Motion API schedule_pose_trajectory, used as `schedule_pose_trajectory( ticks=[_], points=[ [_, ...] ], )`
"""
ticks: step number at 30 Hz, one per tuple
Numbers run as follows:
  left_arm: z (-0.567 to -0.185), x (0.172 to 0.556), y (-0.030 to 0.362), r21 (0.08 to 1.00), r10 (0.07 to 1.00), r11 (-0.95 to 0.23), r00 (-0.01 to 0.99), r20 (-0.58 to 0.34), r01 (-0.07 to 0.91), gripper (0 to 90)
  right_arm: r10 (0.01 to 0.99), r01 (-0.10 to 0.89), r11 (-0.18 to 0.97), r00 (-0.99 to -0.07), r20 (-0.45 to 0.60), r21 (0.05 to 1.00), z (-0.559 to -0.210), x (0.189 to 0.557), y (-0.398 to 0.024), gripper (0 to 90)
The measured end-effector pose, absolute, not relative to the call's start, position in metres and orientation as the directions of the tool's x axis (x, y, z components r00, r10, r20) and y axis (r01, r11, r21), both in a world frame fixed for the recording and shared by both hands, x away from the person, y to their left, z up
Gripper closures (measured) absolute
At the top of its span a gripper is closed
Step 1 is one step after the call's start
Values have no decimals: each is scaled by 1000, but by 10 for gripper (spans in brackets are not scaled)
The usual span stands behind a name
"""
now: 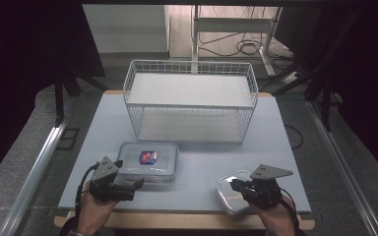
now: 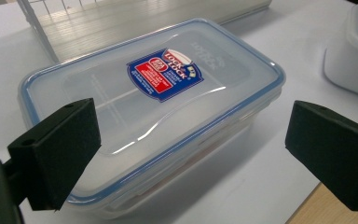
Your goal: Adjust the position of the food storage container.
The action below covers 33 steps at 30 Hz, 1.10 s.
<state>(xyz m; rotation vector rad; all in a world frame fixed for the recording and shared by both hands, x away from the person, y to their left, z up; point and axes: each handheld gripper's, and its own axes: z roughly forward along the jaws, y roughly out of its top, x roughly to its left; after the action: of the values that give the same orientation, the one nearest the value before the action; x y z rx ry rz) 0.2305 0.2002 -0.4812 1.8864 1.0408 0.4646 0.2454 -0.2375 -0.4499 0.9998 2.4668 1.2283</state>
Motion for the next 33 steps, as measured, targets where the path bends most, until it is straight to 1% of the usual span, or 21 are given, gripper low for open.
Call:
schedule_pose_trajectory(
  ticks=[2,3,11,16,20,23,27,33],
  points=[
    [-481,230,200,850,812,-235,576,-95,472,30,643,480,425,-757,117,767,-450,242,-236,874],
    [-480,230,200,849,812,-239,577,-91,471,30,623,480,431,-771,133,764,-451,235,-233,889],
    [-480,230,199,850,817,-237,569,-87,471,35,574,480,473,-804,155,739,-458,212,-226,892],
    [-480,231,199,849,821,-236,565,-87,473,37,553,489,492,-814,175,721,-466,206,-223,892],
    [-480,231,199,849,824,-236,561,-83,473,39,558,500,509,-811,173,701,-474,207,-223,892],
    [-481,231,199,848,827,-237,557,-79,473,40,559,505,497,-808,184,706,-476,210,-225,893],
    [-481,231,199,848,828,-237,556,-79,474,43,560,490,506,-812,162,710,-475,216,-225,893],
    [-482,232,200,847,830,-232,552,-85,479,47,587,491,498,-798,138,715,-475,229,-231,893]
  ],
)
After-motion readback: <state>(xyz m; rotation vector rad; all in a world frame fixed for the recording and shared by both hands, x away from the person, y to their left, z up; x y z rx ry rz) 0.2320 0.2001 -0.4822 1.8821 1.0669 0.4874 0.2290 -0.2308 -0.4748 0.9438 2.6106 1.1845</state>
